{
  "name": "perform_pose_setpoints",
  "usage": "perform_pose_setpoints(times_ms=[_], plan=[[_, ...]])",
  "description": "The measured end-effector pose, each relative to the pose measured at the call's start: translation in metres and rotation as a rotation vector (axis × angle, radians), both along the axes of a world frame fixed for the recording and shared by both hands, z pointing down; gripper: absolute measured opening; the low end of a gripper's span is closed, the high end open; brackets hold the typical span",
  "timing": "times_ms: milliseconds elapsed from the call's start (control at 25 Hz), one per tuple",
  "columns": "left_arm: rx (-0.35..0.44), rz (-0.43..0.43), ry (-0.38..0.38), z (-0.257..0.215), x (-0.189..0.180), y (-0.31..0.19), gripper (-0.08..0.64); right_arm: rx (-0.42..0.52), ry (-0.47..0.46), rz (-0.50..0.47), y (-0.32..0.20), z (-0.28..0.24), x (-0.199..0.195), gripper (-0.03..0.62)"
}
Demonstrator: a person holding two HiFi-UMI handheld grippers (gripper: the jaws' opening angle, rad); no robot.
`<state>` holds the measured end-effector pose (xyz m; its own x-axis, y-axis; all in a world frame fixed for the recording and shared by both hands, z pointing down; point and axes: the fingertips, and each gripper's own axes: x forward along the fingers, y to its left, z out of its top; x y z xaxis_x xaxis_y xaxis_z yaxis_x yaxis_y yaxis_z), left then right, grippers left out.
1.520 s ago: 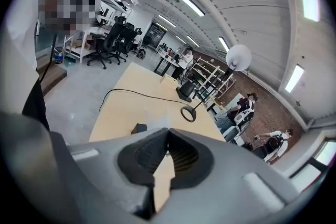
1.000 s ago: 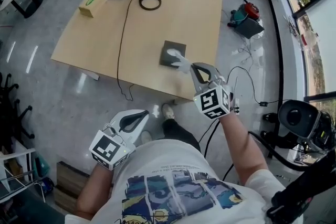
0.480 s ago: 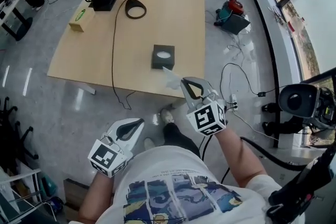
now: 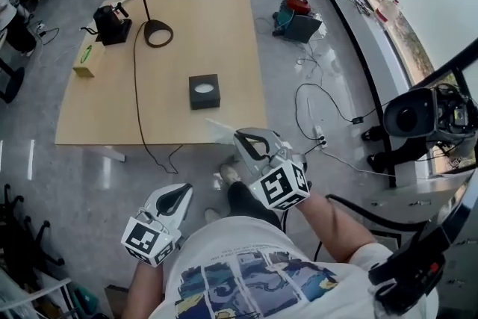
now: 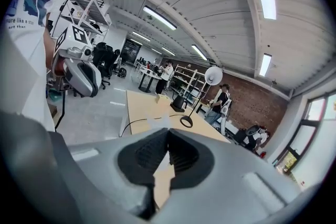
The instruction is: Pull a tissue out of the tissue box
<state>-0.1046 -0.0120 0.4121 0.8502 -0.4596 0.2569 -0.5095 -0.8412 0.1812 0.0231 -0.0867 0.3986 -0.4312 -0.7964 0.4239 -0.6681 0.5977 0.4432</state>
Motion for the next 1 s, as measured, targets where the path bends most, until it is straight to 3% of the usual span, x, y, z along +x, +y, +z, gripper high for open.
perform_pose_setpoints(times_ms=[1000], plan=[[-0.016,0.029,-0.001,-0.003,0.013,0.012,0.003,-0.020,-0.036,-0.005,0.038,-0.008,0.001,0.003]])
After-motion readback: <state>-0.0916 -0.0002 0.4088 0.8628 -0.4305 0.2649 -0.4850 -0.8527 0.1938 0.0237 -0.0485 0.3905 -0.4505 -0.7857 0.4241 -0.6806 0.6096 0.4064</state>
